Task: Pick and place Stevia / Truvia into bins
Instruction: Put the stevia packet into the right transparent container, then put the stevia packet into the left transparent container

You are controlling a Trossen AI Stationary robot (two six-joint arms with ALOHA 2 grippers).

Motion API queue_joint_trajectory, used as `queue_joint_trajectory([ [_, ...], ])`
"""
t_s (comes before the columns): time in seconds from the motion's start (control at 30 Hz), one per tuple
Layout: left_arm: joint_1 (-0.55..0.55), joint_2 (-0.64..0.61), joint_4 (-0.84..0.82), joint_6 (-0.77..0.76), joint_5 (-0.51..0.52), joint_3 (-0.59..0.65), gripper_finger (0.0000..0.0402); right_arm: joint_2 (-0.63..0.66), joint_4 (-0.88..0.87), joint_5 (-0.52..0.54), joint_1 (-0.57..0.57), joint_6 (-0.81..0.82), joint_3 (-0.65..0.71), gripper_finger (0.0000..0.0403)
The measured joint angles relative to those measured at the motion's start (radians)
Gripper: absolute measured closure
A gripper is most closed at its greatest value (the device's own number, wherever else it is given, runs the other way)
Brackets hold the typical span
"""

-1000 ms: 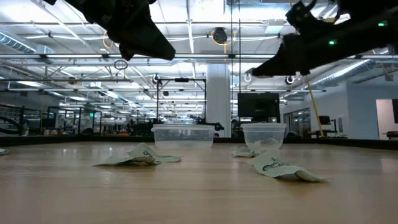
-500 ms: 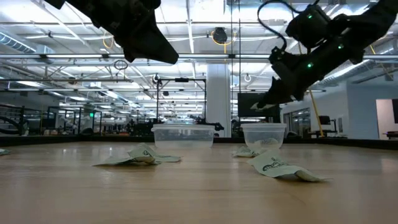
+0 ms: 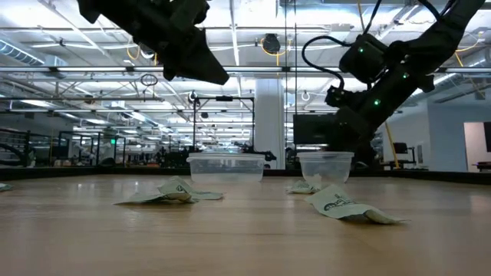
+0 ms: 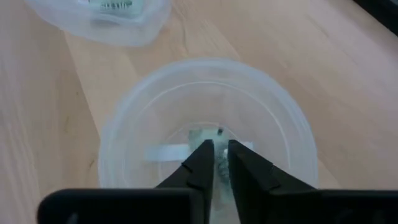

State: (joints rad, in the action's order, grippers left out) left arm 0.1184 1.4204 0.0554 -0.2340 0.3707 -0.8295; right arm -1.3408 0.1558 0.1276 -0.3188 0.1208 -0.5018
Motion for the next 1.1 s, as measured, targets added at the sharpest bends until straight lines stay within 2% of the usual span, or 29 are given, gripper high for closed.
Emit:
queue_joint_trajectory([
  [0.33,-0.053,0.000,0.001,0.153,-0.004,0.000,0.0334,0.001,0.062,-0.002,0.000,0.029,0.000,0.0279],
  [0.43,-0.065,0.000,-0.003,0.125,-0.005,0.000,0.0334,0.024,0.148,-0.049,0.000,0.102,0.000,0.0271],
  [0.57,-0.080,0.000,-0.053,0.089,-0.017,0.000,0.0334,0.078,0.282,-0.166,0.025,0.154,0.000,0.0274],
  [0.63,-0.088,0.000,-0.106,0.062,-0.081,0.000,0.0334,0.105,0.338,-0.239,0.058,0.152,0.000,0.0278],
  [0.77,-0.093,0.000,-0.186,0.035,-0.336,0.000,0.0334,0.141,0.379,-0.363,0.164,0.148,0.000,0.0285],
  [0.87,-0.057,0.011,-0.189,0.021,-0.498,0.000,0.0334,0.145,0.392,-0.364,0.268,0.148,0.000,0.0286],
  [0.97,-0.003,0.038,-0.203,0.041,-0.547,0.001,0.0334,0.138,0.395,-0.361,0.358,0.148,0.000,0.0285],
  [1.1,0.066,0.105,-0.215,0.008,-0.517,0.001,0.0334,0.129,0.397,-0.360,0.457,0.140,0.001,0.0286],
])
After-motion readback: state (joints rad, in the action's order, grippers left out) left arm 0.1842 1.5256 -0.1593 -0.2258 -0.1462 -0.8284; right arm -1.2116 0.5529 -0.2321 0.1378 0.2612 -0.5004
